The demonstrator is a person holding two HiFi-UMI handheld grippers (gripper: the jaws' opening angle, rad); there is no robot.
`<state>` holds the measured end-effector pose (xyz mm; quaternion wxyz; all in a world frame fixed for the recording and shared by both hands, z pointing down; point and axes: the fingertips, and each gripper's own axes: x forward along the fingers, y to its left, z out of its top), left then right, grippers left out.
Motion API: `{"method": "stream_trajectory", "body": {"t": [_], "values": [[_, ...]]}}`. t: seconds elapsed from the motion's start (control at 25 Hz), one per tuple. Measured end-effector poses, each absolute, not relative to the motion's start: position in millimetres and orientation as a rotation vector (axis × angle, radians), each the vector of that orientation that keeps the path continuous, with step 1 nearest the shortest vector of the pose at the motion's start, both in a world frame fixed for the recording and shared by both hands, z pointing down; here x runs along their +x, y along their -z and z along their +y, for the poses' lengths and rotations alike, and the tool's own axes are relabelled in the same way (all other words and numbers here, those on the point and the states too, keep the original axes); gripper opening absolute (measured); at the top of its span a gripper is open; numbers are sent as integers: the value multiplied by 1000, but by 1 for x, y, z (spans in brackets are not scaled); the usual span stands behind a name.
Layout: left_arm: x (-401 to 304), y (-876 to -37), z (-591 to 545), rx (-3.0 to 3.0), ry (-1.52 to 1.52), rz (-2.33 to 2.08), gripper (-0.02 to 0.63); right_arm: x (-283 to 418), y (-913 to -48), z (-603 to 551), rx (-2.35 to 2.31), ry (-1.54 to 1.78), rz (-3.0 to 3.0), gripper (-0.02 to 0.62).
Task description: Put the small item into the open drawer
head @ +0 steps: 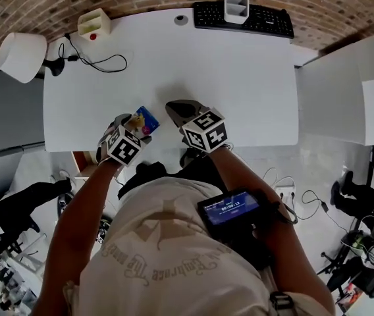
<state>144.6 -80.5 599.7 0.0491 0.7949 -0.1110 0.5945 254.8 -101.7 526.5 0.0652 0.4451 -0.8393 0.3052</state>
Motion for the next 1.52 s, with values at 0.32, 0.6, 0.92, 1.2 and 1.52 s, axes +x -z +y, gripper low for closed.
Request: {"method": "stream_trajectory", "body": {"t": [0.32, 0.6, 0.92, 1.2, 1.52], "values": [[82, -593, -68, 2438, -1758, -369, 411, 193, -527, -81, 1356, -918, -2502, 6], [18, -596, -69, 2447, -1690, -420, 411, 130, -530, -76, 1323, -895, -2487, 6], [-44, -594, -60, 2417, -1606, -501, 411, 83, -523, -62, 1246, -869, -2462, 6], [-97, -601, -46, 2396, -1538, -554, 411, 38, -520, -57, 1193, -823, -2447, 6], [-167, -604, -41, 2390, -1512, -590, 411, -25, -518, -54, 1170, -784, -2440, 6]]}}
